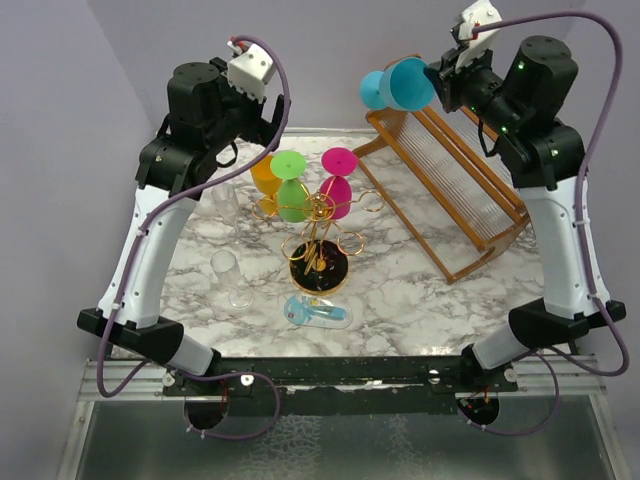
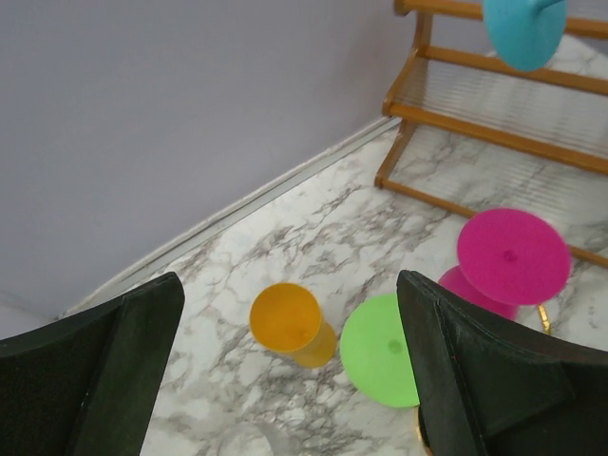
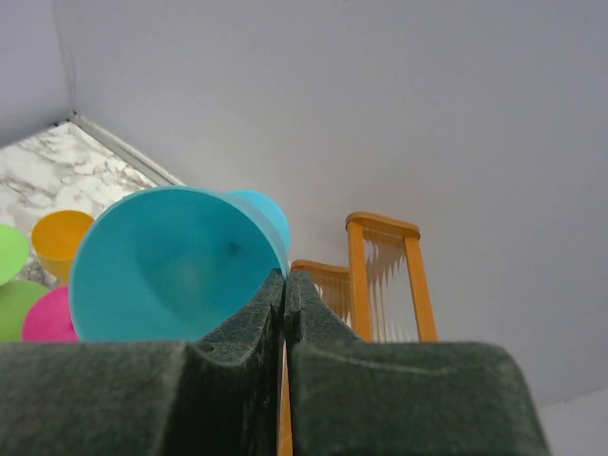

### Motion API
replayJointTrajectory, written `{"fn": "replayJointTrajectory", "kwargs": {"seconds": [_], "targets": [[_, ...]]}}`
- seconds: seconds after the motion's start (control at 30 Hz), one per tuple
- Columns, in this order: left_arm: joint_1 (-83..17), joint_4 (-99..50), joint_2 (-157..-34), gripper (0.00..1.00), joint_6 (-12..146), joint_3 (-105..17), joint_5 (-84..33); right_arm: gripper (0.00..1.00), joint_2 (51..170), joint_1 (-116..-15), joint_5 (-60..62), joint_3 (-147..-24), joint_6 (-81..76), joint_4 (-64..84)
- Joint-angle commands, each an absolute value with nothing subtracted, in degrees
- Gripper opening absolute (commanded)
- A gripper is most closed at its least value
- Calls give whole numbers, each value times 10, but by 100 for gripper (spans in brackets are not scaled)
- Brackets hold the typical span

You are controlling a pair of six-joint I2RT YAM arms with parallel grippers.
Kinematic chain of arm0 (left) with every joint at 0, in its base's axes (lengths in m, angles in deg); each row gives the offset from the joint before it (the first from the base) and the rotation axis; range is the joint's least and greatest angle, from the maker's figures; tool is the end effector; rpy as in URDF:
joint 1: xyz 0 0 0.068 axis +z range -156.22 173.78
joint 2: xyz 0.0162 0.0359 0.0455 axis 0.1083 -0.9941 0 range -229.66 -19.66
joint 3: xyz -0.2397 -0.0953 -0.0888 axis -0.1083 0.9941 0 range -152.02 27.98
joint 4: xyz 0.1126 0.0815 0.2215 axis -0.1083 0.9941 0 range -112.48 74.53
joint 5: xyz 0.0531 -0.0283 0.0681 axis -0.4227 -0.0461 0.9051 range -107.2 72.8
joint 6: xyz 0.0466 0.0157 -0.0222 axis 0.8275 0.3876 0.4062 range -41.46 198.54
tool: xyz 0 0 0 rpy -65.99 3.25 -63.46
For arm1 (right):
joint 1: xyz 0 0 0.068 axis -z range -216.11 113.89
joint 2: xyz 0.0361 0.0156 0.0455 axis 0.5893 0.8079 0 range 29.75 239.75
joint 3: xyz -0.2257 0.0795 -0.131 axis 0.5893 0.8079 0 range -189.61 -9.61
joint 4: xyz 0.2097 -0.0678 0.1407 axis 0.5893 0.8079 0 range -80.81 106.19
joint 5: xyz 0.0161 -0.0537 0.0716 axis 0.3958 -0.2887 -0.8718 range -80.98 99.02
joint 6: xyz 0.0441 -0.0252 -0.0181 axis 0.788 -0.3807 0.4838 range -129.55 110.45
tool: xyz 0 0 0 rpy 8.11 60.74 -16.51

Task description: Place the wine glass upside down on the wine glass rack

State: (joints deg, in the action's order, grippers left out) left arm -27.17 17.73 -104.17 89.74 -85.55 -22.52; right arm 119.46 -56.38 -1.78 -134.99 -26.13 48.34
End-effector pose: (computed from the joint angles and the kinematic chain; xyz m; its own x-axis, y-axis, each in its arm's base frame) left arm 0.2671 -0.1057 0.5264 -0.0921 0.2424 -0.9658 0.4678 0.8667 0.1730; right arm 0.2711 0.1073 0.5625 0.0927 -0.2645 -0.9599 -0.5106 0.8150 -0.2739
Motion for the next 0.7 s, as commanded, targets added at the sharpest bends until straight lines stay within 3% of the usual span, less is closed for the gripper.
{"fn": "replayJointTrajectory", "kwargs": {"seconds": [0.0, 0.37, 0.67], "targets": [[-269, 86, -1046, 96, 802, -846, -330, 1, 1158, -562, -25, -1335, -233, 456], [-268, -52, -1097, 86, 568, -850, -529, 1, 1127, -562, -91, -1342, -211, 468], [-268, -135, -1133, 84, 464, -829, -596, 1, 1120, -561, -150, -1346, -197, 476]]}}
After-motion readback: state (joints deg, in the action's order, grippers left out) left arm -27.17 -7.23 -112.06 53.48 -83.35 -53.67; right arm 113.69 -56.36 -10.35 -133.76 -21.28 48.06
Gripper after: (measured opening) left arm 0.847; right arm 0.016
